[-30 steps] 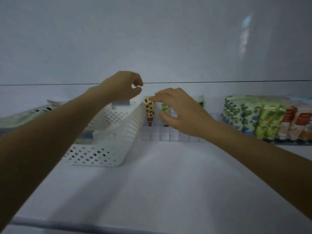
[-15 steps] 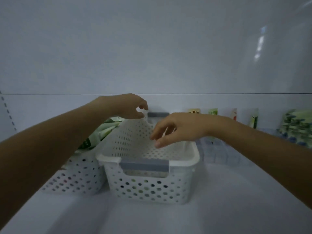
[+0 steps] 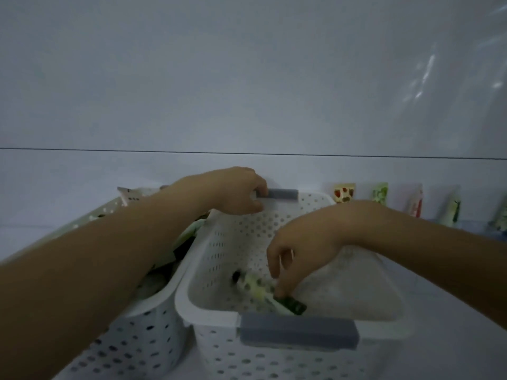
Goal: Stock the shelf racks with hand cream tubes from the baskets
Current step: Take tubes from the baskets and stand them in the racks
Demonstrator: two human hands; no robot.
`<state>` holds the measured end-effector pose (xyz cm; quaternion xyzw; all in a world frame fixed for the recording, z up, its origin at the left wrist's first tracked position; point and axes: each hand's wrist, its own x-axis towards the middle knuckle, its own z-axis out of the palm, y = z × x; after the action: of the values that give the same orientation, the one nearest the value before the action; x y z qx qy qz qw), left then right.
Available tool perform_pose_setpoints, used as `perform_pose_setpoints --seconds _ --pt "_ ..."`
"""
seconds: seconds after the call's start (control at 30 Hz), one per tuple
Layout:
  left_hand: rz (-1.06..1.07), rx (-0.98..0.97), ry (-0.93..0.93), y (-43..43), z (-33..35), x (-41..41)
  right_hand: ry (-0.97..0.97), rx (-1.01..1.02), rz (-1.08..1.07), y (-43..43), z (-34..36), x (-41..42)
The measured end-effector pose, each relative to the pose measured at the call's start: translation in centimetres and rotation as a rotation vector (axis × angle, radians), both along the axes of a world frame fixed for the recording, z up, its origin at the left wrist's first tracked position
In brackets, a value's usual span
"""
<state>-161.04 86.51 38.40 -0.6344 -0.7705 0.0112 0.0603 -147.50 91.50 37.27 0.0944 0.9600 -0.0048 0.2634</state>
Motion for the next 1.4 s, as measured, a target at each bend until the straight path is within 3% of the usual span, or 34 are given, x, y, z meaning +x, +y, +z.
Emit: perform_pose_setpoints --seconds 0.07,0.43,0.57,0.8,0.97,1.27,1.4 --pt "0.001 -0.005 -0.002 0.0 0.1 0.1 -0.005 0.086 0.005 0.6 0.1 -0.6" --pt "-0.005 -0.033 -0.030 -0.5 0.1 0.5 0.022 -0.080 -0.132 0.8 -1.0 -1.8" --pt "-0.030 -0.004 -0.109 -0.9 0.6 1.0 0.269 -0.110 -0.168 1.4 1.0 -0.9" --pt "-0.062 -0.107 -0.479 -2.0 1.7 2.1 0.774 -0.554 -0.405 4.0 5.1 4.3" --pt "-0.086 -0.032 -0.613 -2.2 3.6 5.4 1.091 -0.781 -0.477 5.3 5.5 8.0" --pt "-0.094 0.087 -0.689 0.0 5.3 14.3 1.453 -0.924 -0.560 7.3 5.5 15.0" --pt "-0.140 0.136 -0.769 2.2 4.8 19.9 1.513 -0.920 -0.583 8.9 5.6 20.0"
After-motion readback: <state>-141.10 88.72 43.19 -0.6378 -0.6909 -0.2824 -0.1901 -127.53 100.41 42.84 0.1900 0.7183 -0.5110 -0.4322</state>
